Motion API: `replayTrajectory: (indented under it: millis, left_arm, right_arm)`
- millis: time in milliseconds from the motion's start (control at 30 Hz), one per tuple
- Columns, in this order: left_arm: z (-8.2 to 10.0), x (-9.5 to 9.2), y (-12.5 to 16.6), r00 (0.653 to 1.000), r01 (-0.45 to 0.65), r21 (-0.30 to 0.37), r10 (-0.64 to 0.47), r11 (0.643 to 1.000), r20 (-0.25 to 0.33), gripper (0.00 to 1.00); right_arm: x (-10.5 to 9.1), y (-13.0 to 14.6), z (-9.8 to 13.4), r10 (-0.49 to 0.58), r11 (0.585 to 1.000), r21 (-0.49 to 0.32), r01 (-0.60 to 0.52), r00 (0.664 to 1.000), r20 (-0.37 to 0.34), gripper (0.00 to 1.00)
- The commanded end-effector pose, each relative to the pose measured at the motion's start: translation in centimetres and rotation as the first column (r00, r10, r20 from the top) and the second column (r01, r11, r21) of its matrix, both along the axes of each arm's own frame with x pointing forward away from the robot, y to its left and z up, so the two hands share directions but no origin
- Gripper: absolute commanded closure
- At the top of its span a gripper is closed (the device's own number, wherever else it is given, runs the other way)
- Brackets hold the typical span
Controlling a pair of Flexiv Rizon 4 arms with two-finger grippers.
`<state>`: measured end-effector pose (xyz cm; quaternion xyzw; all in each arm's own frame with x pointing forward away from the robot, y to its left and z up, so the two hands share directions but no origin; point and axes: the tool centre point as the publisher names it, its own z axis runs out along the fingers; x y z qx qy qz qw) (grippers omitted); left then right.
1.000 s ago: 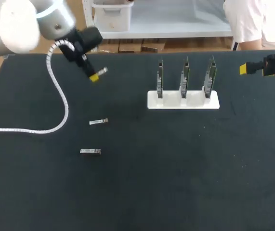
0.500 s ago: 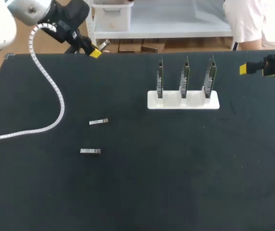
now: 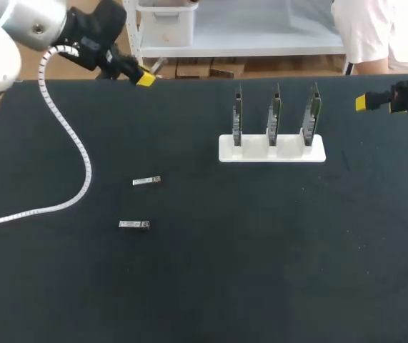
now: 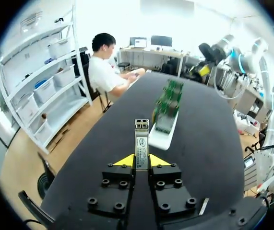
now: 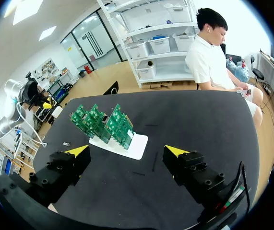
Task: Pick up the optical module with the left hand, and insert it into the network port with the right hand.
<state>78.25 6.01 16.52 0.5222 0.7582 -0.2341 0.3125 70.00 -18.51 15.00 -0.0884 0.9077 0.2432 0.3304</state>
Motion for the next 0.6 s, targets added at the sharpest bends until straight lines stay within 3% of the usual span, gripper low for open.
replayTrajectory:
  millis: [33, 167, 333, 467, 600]
  left_arm:
    - [0.7, -0.5, -1.6, 0.999, 0.025, -0.158, -0.020, 0.987, 0.030, 1.00]
    - [1.7, -0.6, -3.8, 0.996, 0.083, -0.259, -0.073, 0.962, 0.048, 1.00]
    - [2.4, -0.9, -7.1, 0.972, 0.205, -0.345, -0.148, 0.916, 0.185, 1.00]
    - [2.6, -1.2, -9.9, 0.956, 0.260, -0.415, -0.171, 0.872, 0.240, 1.00]
    - [2.5, -1.4, -11.9, 0.933, 0.323, -0.396, -0.219, 0.860, 0.285, 1.00]
  right_arm:
    - [0.0, 0.0, 0.0, 0.000, 1.000, 0.000, 0.000, 1.000, 0.000, 0.00]
    - [0.0, 0.0, 0.0, 0.000, 1.000, 0.000, 0.000, 1.000, 0.000, 0.00]
    - [0.0, 0.0, 0.0, 0.000, 1.000, 0.000, 0.000, 1.000, 0.000, 0.00]
    - [0.0, 0.0, 0.0, 0.000, 1.000, 0.000, 0.000, 1.000, 0.000, 0.00]
    - [0.0, 0.0, 0.0, 0.000, 1.000, 0.000, 0.000, 1.000, 0.000, 0.00]
